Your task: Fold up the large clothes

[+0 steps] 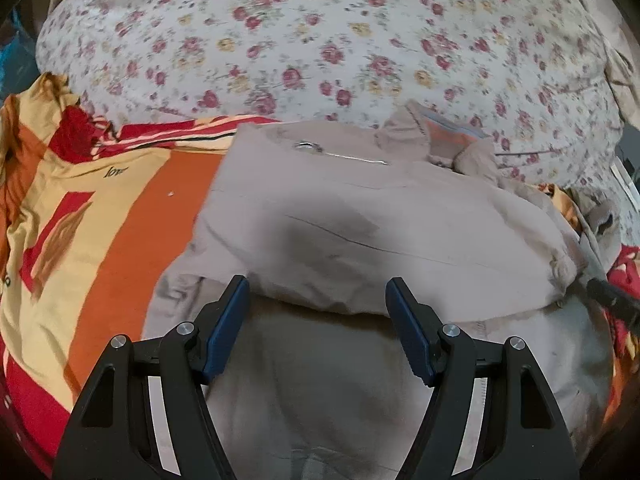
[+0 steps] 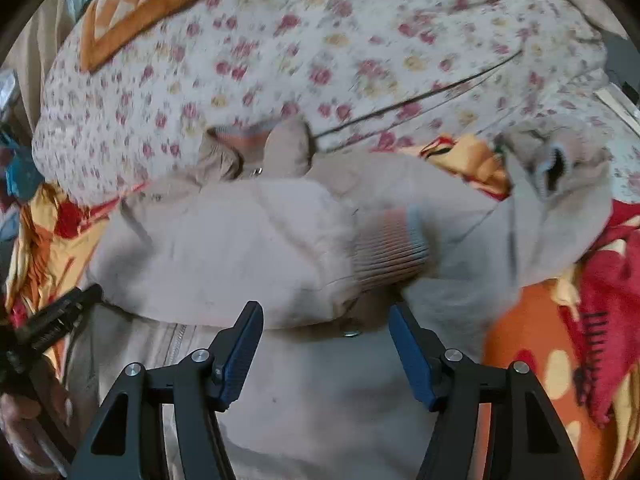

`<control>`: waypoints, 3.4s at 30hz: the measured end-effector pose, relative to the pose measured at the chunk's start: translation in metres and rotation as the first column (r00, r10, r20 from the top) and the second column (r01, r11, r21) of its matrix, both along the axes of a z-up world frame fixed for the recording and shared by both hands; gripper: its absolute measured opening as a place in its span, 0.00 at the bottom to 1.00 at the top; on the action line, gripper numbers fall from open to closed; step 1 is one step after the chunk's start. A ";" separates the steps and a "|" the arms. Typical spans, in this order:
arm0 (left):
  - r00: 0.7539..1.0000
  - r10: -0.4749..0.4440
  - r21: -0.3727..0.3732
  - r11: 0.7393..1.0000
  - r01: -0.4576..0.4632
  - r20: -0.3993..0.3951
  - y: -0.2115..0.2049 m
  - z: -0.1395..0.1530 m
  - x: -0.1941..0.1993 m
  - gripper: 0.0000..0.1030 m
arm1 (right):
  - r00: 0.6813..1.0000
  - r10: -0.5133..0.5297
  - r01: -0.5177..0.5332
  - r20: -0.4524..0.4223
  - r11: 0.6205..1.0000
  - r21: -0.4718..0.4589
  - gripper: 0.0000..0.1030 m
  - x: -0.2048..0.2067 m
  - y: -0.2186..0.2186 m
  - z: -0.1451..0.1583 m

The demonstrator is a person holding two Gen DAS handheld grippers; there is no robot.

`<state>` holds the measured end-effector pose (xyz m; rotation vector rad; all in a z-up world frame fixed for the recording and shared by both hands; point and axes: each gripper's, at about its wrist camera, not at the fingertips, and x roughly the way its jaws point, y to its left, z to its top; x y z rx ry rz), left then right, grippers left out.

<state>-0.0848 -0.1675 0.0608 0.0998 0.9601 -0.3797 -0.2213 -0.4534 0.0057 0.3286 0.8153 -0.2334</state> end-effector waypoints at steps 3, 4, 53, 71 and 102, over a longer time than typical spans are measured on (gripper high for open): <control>1.000 -0.013 0.016 1.000 0.013 0.005 -0.002 -0.002 -0.003 0.69 | 0.998 -0.055 0.055 0.012 0.998 0.004 0.63 -0.007 -0.017 0.005; 1.000 -0.013 0.028 1.000 0.013 0.005 -0.003 -0.004 -0.003 0.69 | 0.997 -0.079 0.078 0.016 0.997 0.007 0.63 -0.009 -0.025 0.007; 0.999 -0.024 -0.272 0.962 0.014 -0.033 0.024 0.037 -0.004 0.69 | 0.766 0.403 -0.477 0.501 0.879 0.022 0.09 -0.047 0.006 0.232; 0.978 -0.008 -0.414 0.907 -0.081 -0.209 0.039 0.008 0.034 0.79 | 0.930 0.339 -0.360 0.144 0.917 0.172 0.52 0.070 0.040 0.061; 0.989 -0.032 -0.297 0.955 -0.012 -0.143 -0.024 -0.003 0.049 0.79 | 0.989 0.117 -0.139 -0.093 0.949 -0.285 0.45 -0.013 -0.038 0.001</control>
